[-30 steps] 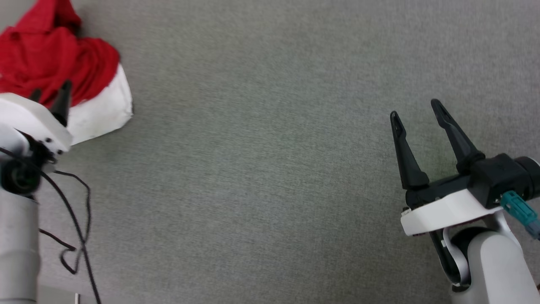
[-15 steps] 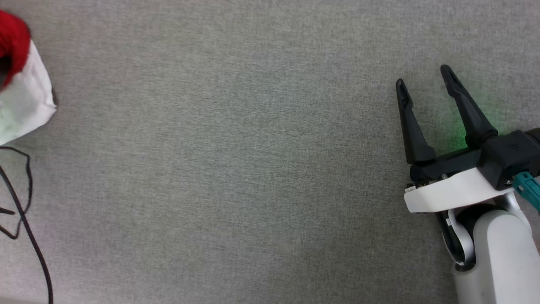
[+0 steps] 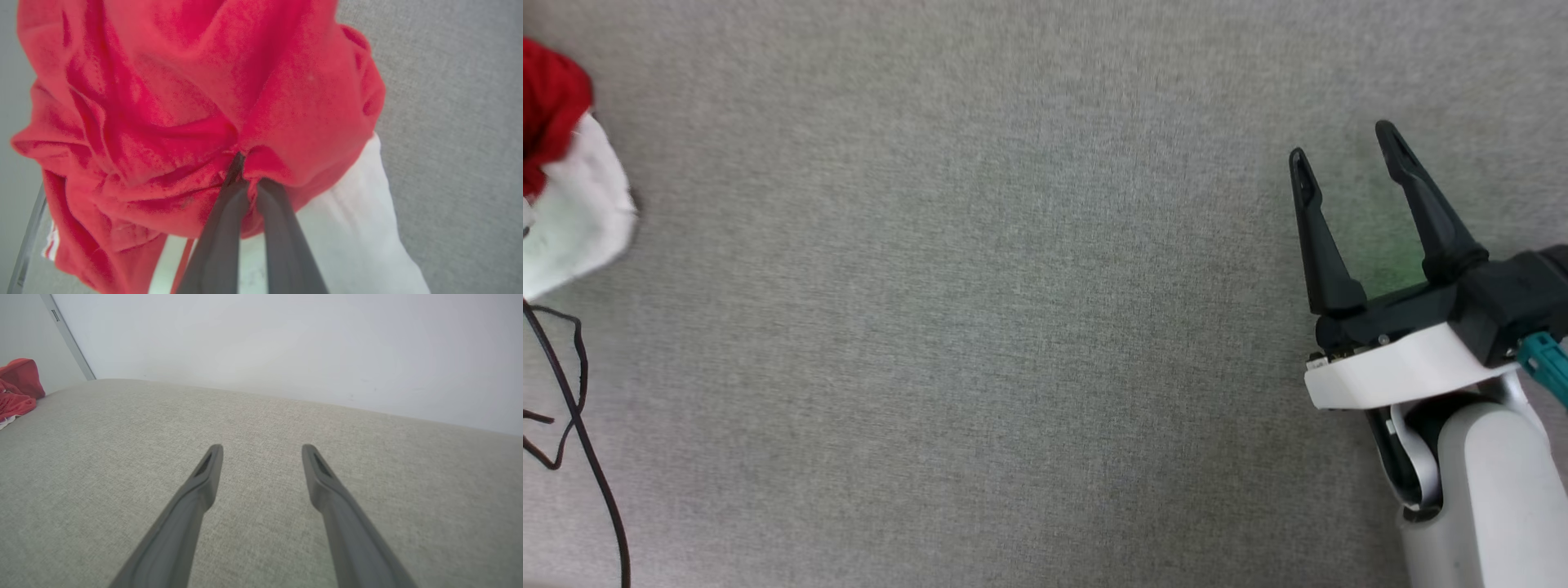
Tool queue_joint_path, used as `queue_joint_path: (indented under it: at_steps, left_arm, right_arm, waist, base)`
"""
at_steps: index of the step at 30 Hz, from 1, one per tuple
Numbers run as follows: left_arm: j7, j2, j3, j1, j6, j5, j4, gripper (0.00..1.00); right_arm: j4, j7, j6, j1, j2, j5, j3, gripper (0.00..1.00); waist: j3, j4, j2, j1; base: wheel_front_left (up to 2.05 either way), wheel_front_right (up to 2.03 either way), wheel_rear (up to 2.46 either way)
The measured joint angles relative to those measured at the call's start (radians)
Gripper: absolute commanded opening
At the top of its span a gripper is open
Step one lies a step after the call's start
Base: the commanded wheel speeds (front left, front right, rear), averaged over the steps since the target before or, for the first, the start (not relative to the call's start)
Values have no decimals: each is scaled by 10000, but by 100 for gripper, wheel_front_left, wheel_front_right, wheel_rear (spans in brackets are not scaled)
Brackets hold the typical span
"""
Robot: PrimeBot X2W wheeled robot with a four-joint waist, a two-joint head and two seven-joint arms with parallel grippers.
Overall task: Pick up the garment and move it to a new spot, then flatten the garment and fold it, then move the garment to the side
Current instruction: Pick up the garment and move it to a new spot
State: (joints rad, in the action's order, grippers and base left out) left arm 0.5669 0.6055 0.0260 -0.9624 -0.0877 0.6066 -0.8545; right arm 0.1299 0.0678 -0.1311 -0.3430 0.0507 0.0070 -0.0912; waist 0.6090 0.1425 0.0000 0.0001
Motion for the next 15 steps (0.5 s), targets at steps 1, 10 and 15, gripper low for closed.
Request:
queue_joint_path:
  at_steps: [1, 10, 15]
  left_arm:
    - [-259, -2, 23, 31, -2, -69, 33, 0]
    - [-2623, -174, 412, 622, 4, -767, 667, 0]
    - [-3381, -291, 594, 1249, 140, -986, 1200, 0]
  right_arm:
    - [-50, 42, 0, 46, 0, 29, 15, 100]
    - [-464, 288, 0, 833, 2, 516, 274, 100]
    - [-587, 357, 0, 1445, 2, 842, 541, 100]
  waist:
    - [-141, -3, 0, 0]
    - [-1794, -11, 0, -1]
    - [-2820, -65, 0, -3]
  base:
    - [0, 0, 0]
    - [0, 0, 0]
    - [0, 0, 0]
